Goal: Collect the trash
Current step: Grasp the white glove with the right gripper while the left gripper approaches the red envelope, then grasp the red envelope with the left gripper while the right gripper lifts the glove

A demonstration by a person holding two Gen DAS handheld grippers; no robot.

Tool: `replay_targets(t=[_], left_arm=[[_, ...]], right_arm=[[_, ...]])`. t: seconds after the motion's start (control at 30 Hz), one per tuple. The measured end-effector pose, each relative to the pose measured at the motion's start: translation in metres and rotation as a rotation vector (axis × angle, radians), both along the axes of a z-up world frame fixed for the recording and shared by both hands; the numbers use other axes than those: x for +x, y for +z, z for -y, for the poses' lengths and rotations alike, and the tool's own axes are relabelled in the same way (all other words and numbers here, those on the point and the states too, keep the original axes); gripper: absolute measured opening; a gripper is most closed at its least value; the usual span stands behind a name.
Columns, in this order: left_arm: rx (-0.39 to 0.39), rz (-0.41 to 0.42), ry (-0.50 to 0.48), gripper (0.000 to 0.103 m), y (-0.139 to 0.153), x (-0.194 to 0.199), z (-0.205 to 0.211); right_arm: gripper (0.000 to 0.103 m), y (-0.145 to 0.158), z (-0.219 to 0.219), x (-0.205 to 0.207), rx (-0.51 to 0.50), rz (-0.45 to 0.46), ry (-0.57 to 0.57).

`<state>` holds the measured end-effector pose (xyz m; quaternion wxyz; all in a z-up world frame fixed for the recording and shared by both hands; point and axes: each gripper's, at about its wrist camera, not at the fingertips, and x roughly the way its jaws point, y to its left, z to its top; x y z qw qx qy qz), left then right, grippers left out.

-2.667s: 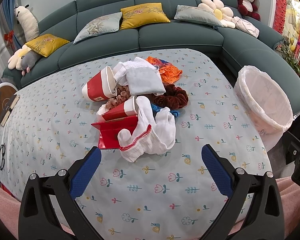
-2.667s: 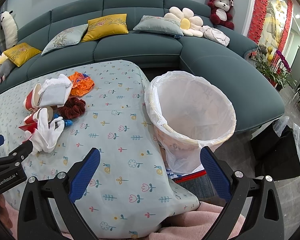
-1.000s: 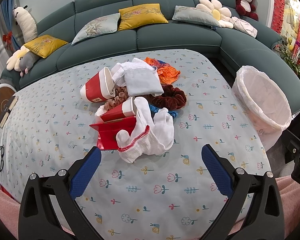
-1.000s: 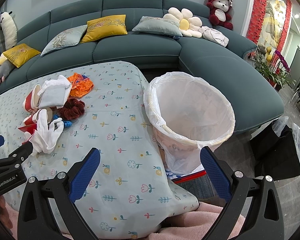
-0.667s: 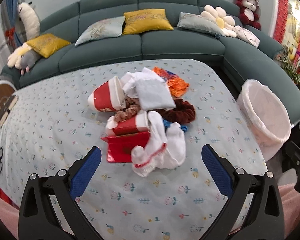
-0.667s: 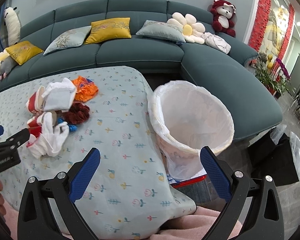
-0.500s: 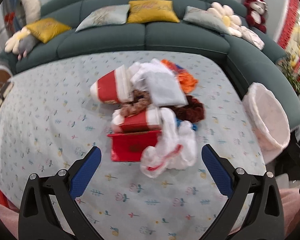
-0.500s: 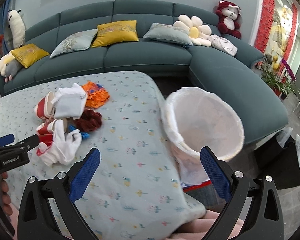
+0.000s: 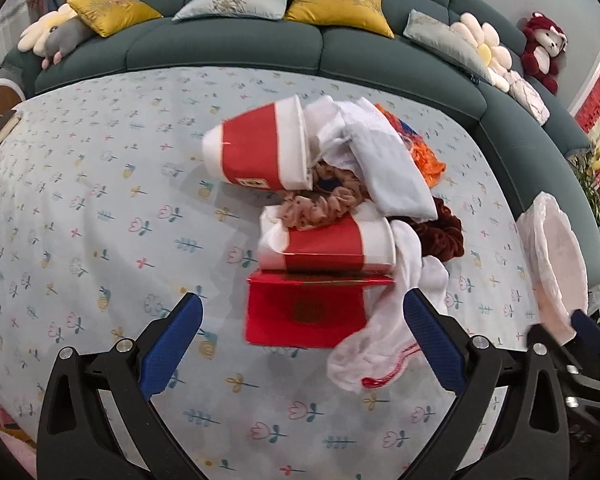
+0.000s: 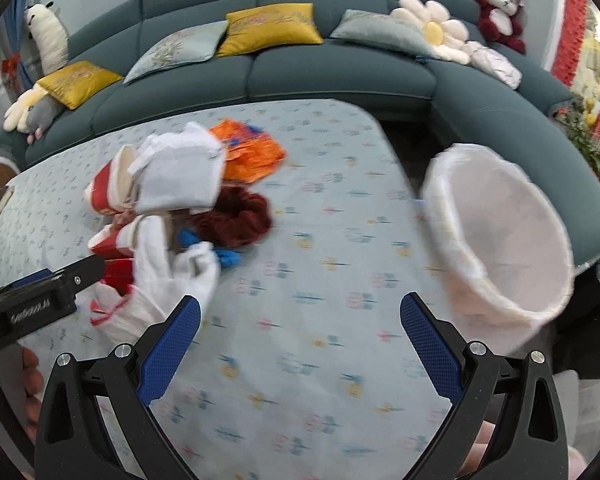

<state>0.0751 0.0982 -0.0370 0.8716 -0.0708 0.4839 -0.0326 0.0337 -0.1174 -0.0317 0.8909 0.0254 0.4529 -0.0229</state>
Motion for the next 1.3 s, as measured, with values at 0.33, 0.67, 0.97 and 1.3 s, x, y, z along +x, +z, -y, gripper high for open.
replay_targets(t=[0.33,0.67,0.97,1.3], left_arm=[[0.052,-0.009,-0.023,0.096,-0.011,0.003,-0.003],[0.046,-0.043,0.008,0.096,-0.025,0.008,-0.003],[0.032,-0.065,0.017,0.096,-0.033,0.012,0.013],[0.029,-0.026,0.033,0.096,-0.036,0.026,0.022]], right_arm=[[0.076,-0.046,-0.055,0.019,0.078,-0.075,0.147],[0.006,-0.053,-0.055,0.013,0.078,-0.102,0.184],[0.005,-0.017,0.003,-0.007,0.098,-0.044,0.046],[0.005,-0.012,0.022,-0.011,0.124,-0.034,0.011]])
